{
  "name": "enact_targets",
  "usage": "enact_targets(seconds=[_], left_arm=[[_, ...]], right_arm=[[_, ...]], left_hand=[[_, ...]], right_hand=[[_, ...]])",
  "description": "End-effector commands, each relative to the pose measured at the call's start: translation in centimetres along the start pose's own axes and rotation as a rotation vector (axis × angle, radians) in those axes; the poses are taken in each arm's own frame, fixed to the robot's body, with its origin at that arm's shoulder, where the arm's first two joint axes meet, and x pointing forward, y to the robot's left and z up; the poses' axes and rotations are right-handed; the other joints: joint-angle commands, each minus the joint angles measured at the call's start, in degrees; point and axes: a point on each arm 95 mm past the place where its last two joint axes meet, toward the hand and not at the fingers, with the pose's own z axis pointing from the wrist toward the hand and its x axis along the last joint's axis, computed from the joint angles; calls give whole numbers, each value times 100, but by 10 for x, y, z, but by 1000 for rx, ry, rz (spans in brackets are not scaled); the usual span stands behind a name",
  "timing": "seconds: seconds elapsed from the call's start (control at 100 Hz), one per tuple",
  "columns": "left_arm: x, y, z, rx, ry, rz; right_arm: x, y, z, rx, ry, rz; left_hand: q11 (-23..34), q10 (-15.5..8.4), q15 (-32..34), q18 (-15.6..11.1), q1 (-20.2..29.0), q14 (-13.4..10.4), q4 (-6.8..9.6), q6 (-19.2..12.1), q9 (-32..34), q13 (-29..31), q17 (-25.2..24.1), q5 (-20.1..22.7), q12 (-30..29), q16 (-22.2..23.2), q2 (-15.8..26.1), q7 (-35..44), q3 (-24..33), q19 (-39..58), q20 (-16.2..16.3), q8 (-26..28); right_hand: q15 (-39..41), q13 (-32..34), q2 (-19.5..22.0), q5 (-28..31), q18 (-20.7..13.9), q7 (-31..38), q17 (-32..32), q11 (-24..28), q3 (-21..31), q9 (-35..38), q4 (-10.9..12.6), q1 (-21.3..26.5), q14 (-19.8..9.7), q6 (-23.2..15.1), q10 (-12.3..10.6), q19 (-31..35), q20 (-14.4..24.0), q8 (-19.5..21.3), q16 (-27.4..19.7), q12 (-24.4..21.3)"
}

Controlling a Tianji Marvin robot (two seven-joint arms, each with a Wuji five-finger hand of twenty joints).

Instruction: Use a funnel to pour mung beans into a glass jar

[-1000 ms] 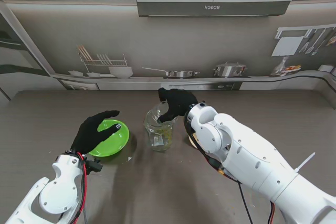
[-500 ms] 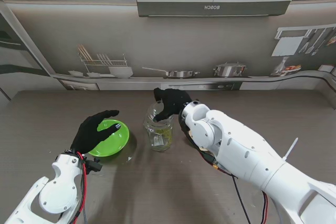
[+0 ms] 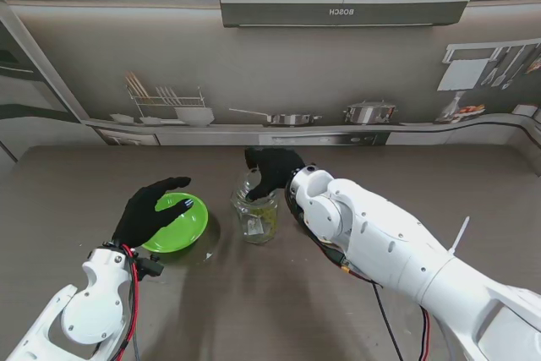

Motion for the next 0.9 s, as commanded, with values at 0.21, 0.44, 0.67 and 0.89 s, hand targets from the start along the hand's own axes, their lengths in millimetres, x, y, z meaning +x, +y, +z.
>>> enact_targets(seconds=[0.21, 0.44, 0.67, 0.89], left_arm=[[0, 1, -2, -20, 1, 0], [0, 1, -2, -24, -1, 0], [0, 0, -2, -28, -4, 0], [-1, 0, -2, -34, -5, 4]], right_arm=[[4, -1, 2, 4, 32, -66], [3, -5, 0, 2, 41, -99], [3, -8, -2, 6, 45, -122], [2, -8, -5, 11, 48, -136]], left_hand=[[-19, -16, -61, -146, 98, -42, 154, -82, 79, 98, -83, 112, -7, -6, 177, 25, -124, -121, 59, 41], [-16, -12, -59, -137, 99, -49, 155, -81, 94, 104, -83, 135, -6, -5, 178, 34, -130, -121, 58, 46], [-17, -5, -57, -143, 97, -47, 155, -74, 100, 108, -83, 99, -5, -5, 185, 18, -148, -121, 58, 42], [-18, 9, -60, -140, 103, -44, 158, -67, 102, 101, -87, 116, -5, -6, 192, 25, -160, -123, 57, 45]], right_hand=[[-739, 47, 881, 154, 129, 233, -547, 74, 1481, -300, 838, 732, -92, -1048, -1400, -341, -3, 19, -223, -196], [-982, -333, 1153, 164, 84, -708, -788, -51, 1381, -904, 1543, 176, -91, -1004, -1305, -444, -8, 618, -241, -347], [-1240, -754, 809, -33, 115, -1190, -1019, -243, 1136, -1483, 1738, -95, 29, -1032, -1114, -552, -24, 890, -344, -581], [-1561, -1176, 551, -355, 170, -1641, -1244, -472, 872, -2103, 1673, -437, 225, -1130, -900, -680, -12, 831, -499, -922]])
